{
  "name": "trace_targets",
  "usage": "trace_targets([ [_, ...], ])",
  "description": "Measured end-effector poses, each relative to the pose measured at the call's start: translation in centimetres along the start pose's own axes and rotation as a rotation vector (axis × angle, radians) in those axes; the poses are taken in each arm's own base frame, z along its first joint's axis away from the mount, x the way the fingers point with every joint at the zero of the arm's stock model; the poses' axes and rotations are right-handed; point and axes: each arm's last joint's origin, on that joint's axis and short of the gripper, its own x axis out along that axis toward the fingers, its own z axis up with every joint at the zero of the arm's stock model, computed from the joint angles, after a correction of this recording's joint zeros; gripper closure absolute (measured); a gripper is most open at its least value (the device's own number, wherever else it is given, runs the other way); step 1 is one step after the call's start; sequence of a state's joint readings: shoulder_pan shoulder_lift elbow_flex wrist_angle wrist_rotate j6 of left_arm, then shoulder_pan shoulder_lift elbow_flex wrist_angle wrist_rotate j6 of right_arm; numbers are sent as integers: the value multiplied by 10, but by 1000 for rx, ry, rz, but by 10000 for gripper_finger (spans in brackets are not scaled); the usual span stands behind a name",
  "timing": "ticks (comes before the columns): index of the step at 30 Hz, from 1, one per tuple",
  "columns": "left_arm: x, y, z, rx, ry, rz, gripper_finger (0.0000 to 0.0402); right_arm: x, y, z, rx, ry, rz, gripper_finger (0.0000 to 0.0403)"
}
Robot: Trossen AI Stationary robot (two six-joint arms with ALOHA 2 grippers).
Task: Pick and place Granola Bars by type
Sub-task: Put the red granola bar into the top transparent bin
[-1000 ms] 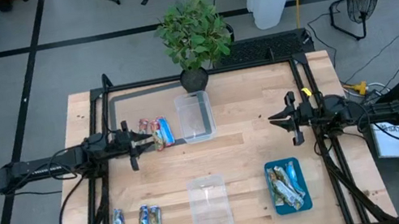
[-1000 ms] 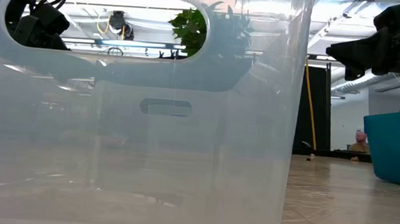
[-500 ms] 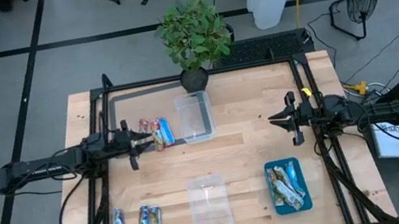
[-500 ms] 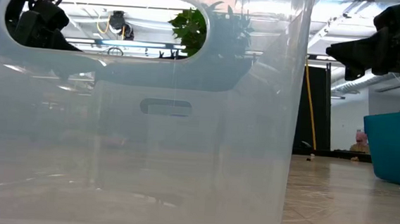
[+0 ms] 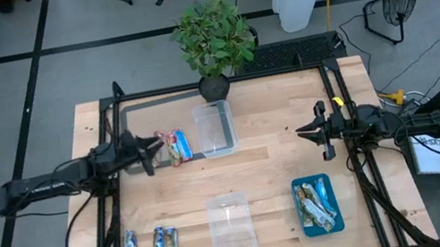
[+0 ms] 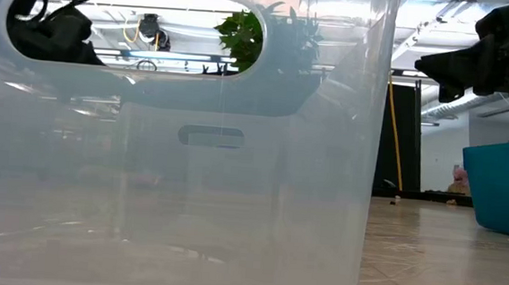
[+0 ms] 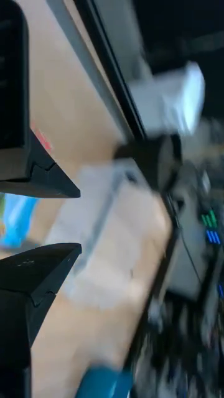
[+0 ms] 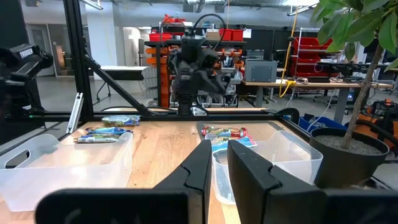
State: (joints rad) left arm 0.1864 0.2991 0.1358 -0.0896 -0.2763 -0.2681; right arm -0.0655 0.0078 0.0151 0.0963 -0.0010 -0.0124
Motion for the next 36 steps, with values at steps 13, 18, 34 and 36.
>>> trace_targets([
  [13, -4, 19, 50, -263, 360, 529, 197, 0, 0, 0, 0, 0, 0, 358],
  [18, 15, 23, 46, -339, 471, 535, 169, 0, 0, 0, 0, 0, 0, 359],
  [34, 54, 31, 13, -439, 812, 549, 165, 0, 0, 0, 0, 0, 0, 358],
  [36, 58, 31, 11, -447, 829, 540, 165, 0, 0, 0, 0, 0, 0, 359],
])
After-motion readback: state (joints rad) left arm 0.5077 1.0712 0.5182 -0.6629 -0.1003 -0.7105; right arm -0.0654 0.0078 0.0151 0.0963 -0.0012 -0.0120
